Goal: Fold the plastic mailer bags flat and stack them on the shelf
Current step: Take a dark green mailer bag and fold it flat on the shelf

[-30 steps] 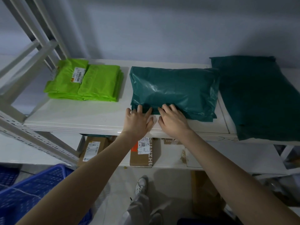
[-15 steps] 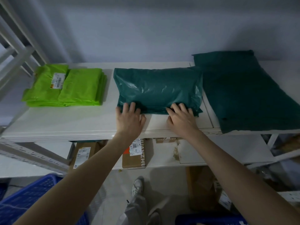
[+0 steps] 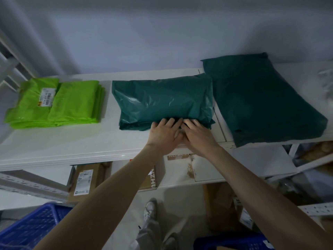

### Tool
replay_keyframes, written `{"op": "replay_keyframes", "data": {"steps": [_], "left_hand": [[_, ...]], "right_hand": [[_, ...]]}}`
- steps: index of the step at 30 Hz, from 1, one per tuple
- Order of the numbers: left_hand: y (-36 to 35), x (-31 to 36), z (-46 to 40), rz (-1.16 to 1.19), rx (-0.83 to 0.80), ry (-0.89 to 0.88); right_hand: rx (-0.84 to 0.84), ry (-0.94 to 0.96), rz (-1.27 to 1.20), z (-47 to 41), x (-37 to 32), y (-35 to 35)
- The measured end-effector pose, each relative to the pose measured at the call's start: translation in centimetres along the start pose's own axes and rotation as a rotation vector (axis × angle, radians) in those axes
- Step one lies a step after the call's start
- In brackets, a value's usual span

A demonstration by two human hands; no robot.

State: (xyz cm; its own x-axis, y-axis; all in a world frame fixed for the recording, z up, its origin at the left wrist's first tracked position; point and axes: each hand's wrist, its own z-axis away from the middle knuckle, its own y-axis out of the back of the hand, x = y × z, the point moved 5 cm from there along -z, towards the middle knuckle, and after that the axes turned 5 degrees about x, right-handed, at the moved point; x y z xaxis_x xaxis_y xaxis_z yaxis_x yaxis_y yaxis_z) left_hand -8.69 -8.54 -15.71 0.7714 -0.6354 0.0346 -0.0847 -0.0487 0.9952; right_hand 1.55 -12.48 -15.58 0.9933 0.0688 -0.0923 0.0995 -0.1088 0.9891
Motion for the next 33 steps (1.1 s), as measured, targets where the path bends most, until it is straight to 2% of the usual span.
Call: {"op": "replay_keyframes", "data": {"steps": [11, 17, 20, 22, 25, 27, 29, 31, 33], "left_hand": [[0.1, 1.3, -2.1, -0.167, -0.029, -0.036], [-0.3, 1.3, -2.0, -0.104, -0.050, 0.008], [0.1, 1.0, -1.9, 0.032, -0.066, 0.062], [0.9, 0.0, -1.7, 0.221, 0.001, 0.104], [3.4, -2.1, -1.1, 0.324, 0.302, 0.117], [4.8, -4.3, -0.6, 0.328, 0.477, 0.231], [5.3, -7.0, -0.5, 0.369, 0.545, 0.440], [4.9, -9.2, -0.5, 0.414, 0.505, 0.629], [3.8, -10.8, -0.3, 0.465, 0.400, 0.740]], "right_hand": [[0.021, -0.112, 0.006, 1.8, 5.5, 0.7], [0.019, -0.224, -0.079, 1.4, 6.1, 0.9], [0.048, -0.270, -0.228, 0.8, 6.4, 2.1], [0.109, -0.345, -0.390, 0.5, 7.1, 3.2], [0.227, -0.462, -0.539, 0.0, 8.4, 4.4], [0.223, -0.552, -0.620, -0.7, 9.3, 4.4], [0.166, -0.643, -0.765, -1.6, 9.9, 4.0], [0.128, -0.691, -0.921, -2.4, 10.0, 3.5], [0.126, -0.688, -1.036, -3.2, 9.6, 3.2]]}}
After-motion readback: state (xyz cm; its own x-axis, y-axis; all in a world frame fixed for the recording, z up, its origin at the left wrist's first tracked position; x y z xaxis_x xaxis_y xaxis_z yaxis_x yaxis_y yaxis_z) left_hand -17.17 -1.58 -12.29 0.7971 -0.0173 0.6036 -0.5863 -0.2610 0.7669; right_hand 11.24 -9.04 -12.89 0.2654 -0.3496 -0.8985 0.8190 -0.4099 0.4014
